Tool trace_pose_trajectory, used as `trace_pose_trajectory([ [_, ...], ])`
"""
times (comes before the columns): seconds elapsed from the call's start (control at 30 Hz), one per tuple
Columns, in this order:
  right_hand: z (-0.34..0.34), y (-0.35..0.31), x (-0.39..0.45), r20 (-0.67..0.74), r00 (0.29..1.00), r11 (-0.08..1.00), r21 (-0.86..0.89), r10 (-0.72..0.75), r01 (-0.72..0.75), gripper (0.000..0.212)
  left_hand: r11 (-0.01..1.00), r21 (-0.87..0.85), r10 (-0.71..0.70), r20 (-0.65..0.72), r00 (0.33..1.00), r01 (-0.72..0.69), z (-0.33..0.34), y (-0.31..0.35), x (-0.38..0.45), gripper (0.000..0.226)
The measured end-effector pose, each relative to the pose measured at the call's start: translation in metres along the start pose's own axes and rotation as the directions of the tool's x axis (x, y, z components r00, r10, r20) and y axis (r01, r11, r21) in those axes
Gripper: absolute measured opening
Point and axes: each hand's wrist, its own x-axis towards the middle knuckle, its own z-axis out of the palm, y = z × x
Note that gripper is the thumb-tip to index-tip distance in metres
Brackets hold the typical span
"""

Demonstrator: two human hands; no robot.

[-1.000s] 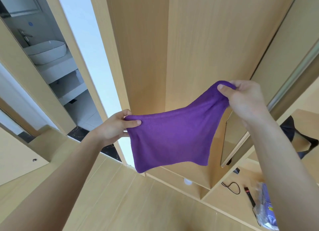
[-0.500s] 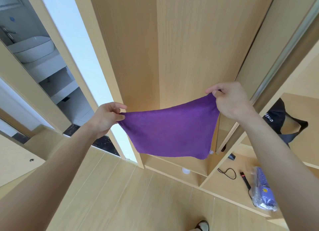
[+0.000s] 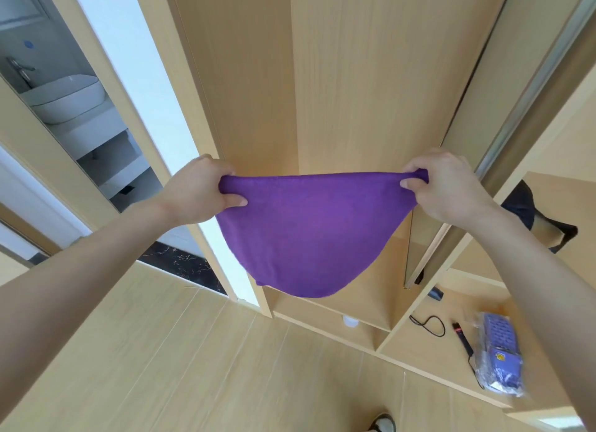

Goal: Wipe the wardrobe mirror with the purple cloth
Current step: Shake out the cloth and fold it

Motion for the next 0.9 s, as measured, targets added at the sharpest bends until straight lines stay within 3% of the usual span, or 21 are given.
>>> trace_pose_trajectory([
  [0.13, -0.01, -0.003, 0.003, -0.055, 0.995, 0.996, -0.005, -0.084, 0.084, 0.019, 0.989, -0.138, -0.055, 0.002, 0.998, 0.055, -0.027, 0.015, -0.001, 0.035],
  [0.33, -0.021, -0.004, 0.004, -0.061, 0.98, 0.982, -0.012, -0.19, 0.189, 0.029, 0.91, -0.398, -0.013, 0.259, 0.966, 0.119, -0.057, 0.018, -0.006, 0.013],
  [0.43, -0.028, -0.007, 0.0, -0.076, 0.987, 0.981, 0.123, -0.139, 0.148, 0.032, 0.945, -0.307, -0.046, 0.225, 0.973, 0.115, -0.051, 0.016, -0.008, 0.013],
  [0.53, -0.032, -0.01, -0.001, -0.085, 0.99, 0.974, 0.187, -0.114, 0.128, 0.03, 0.914, -0.368, -0.086, 0.24, 0.967, 0.172, -0.04, 0.014, -0.01, 0.007],
  [0.73, -0.038, -0.004, -0.001, -0.059, 0.989, 0.976, 0.164, -0.132, 0.14, 0.028, 0.884, -0.422, -0.149, 0.154, 0.977, 0.202, -0.027, 0.022, -0.007, 0.036],
  [0.9, -0.043, 0.003, -0.009, -0.046, 0.992, 0.983, 0.139, -0.114, 0.12, 0.024, 0.941, -0.332, -0.065, 0.007, 0.998, 0.063, -0.043, 0.023, -0.008, 0.019],
])
